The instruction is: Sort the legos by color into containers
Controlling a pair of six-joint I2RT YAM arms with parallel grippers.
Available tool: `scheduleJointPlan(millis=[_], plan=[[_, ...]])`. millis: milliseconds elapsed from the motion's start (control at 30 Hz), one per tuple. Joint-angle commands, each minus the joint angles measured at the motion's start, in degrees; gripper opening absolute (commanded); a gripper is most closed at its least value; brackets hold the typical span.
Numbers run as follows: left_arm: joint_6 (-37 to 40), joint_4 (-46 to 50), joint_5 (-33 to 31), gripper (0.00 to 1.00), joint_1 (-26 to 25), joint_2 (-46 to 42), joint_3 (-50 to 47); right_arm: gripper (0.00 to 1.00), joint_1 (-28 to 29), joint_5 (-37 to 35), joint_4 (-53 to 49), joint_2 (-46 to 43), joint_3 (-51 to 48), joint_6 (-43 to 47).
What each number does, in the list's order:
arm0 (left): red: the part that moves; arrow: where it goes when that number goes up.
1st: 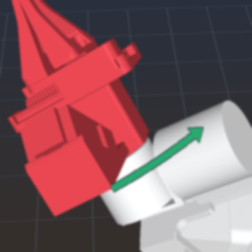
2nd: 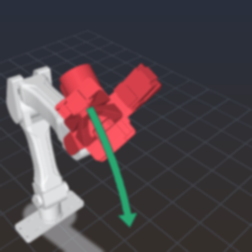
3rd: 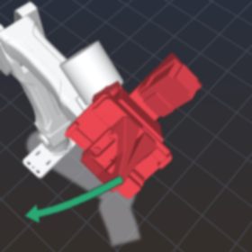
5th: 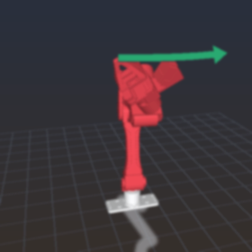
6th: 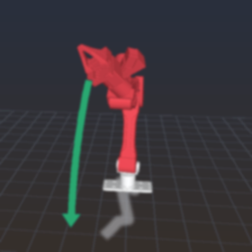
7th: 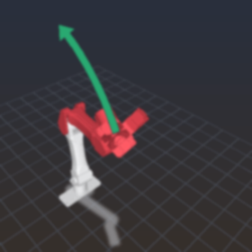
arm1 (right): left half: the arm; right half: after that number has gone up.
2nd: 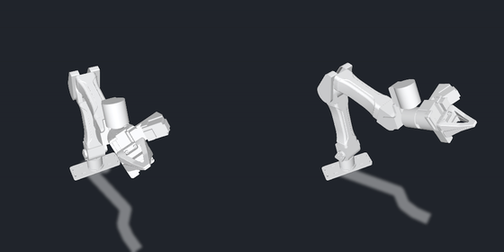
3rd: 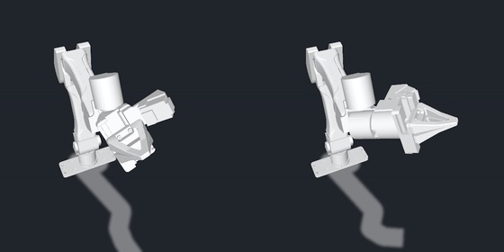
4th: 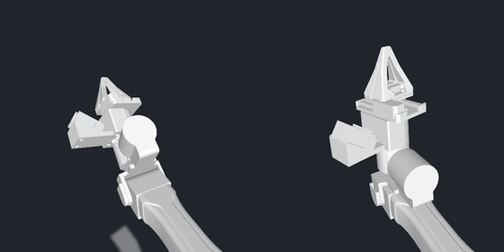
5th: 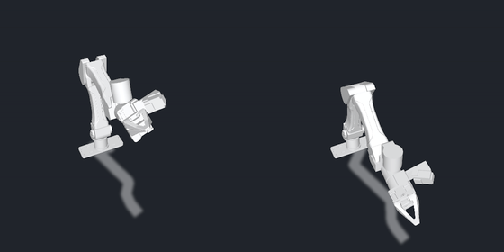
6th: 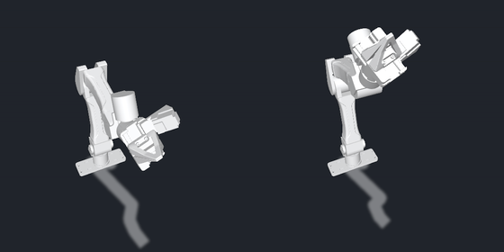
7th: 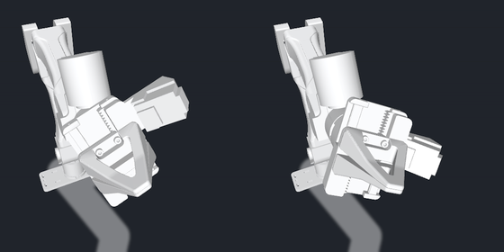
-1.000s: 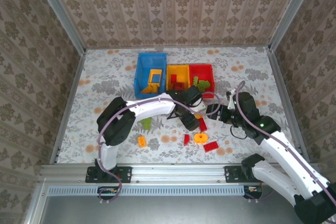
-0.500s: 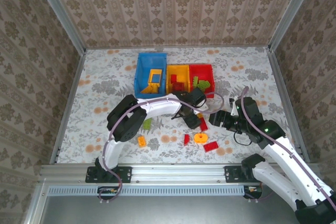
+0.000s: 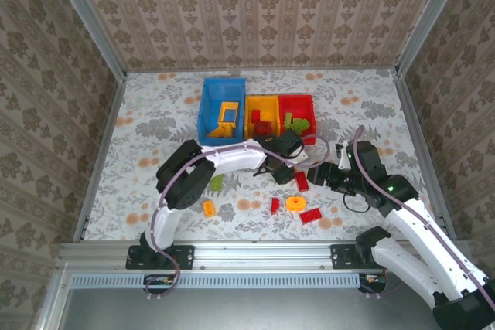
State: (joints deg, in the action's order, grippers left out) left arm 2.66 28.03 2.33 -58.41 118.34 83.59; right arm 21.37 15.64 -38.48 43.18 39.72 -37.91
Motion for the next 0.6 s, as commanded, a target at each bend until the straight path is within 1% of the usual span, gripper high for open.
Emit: scheduleJointPlan(millis=[0, 67, 167, 300, 433, 500, 567], plan=[[-5.43, 1.05, -2.6, 0.28, 1.37, -9.5, -2.97, 0.75, -0.03, 6.33, 6.43, 1.04, 2.57, 4.03], [-8.99, 0.94, -3.35, 0.29, 3.17, -14.86, -5.27, 0.76, 0.94, 7.82, 9.29, 2.86, 4.03, 6.79], [-13.28, 1.3, -3.97, 0.29, 6.73, -21.92, -8.34, 0.78, 4.06, 8.2, 12.97, 7.94, 7.4, 10.99], [-16.17, 3.58, -3.64, 0.29, 13.28, -27.2, -9.9, 0.8, 10.43, 5.2, 17.4, 18.38, 14.37, 14.85], [-17.95, 5.24, -3.51, 0.29, 21.08, -27.51, -8.6, 0.78, 13.16, 1.11, 18.72, 29.59, 23.32, 14.06], [-18.81, 6.72, -3.55, 0.29, 24.79, -25.17, -5.63, 0.77, 13.78, -1.37, 18.87, 34.51, 27.72, 13.14], [-19.77, 8.52, -4.23, 0.29, 27.1, -21.77, -1.87, 0.77, 14.01, -1.96, 19.41, 38.85, 31.3, 12.66]])
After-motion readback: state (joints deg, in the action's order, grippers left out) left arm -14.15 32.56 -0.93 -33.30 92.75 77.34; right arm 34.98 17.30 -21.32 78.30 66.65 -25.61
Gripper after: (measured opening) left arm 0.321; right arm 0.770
